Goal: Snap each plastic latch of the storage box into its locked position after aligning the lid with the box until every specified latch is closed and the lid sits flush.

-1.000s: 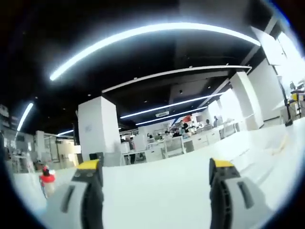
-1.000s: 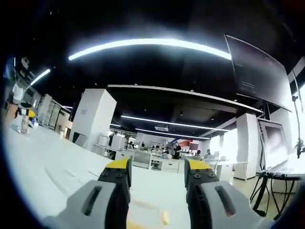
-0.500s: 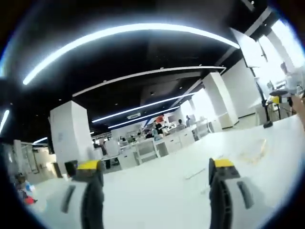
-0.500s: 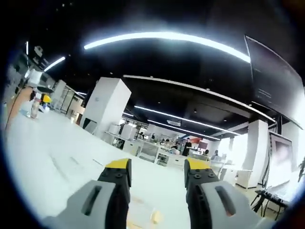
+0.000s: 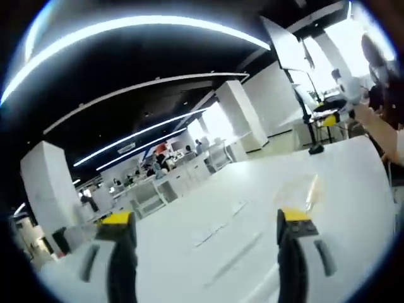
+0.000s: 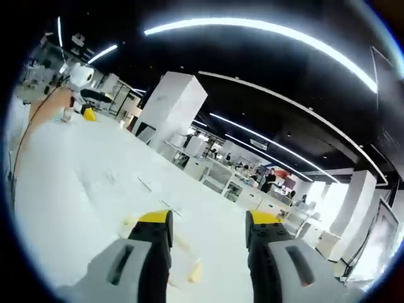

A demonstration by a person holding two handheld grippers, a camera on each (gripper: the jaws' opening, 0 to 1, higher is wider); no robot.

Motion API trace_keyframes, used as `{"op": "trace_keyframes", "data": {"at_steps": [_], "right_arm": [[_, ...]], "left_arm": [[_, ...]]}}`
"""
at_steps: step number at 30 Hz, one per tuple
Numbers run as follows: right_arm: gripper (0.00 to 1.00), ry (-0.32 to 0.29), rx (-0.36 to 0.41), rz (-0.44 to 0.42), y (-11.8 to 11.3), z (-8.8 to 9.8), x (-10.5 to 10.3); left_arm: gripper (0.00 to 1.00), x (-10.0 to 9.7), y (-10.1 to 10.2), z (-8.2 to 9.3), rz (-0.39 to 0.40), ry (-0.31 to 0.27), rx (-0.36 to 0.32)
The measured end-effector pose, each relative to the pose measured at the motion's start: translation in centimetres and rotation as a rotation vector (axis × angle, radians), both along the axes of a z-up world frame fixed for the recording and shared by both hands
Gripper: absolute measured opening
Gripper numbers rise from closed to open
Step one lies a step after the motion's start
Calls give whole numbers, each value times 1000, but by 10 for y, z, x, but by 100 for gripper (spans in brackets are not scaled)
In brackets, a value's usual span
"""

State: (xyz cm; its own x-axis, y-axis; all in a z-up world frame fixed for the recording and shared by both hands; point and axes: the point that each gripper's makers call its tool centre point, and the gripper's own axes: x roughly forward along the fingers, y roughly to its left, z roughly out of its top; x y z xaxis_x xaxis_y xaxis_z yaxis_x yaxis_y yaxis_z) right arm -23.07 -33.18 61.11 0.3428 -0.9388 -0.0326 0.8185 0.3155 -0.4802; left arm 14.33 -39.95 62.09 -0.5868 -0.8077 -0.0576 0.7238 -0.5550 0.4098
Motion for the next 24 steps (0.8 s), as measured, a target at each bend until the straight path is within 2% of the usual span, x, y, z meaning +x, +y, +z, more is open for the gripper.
{"op": "trace_keyframes", "data": {"at_steps": [1,2,5,9,12,15,20,23,24], "right_arm": [[48,14,12,9,-2,-1,0],[48,58,34,22,-5,-6,-1],[50,122,88,41,-12,-17,-2],[50,174,145,89,-23,-28,-1],[51,176,204,146,-30,-37,0],[52,190,243,203,-41,-47,0],[52,206,324,251,-57,-66,-9],[53,258,375,270,-68,-82,-17],[53,292,410,298,-71,-90,-19]], "left_arm": [[92,-8,-2,1,-14,3,7],[92,-20,-4,5,-37,6,12],[91,-41,-11,6,-68,-23,25],[90,-65,-20,0,-115,-52,65],[90,-87,-28,-8,-159,-69,102],[87,-104,-33,-21,-189,-114,138],[84,-124,-39,-40,-227,-165,189],[83,-137,-45,-62,-252,-233,238],[82,-142,-45,-69,-264,-250,265]]}}
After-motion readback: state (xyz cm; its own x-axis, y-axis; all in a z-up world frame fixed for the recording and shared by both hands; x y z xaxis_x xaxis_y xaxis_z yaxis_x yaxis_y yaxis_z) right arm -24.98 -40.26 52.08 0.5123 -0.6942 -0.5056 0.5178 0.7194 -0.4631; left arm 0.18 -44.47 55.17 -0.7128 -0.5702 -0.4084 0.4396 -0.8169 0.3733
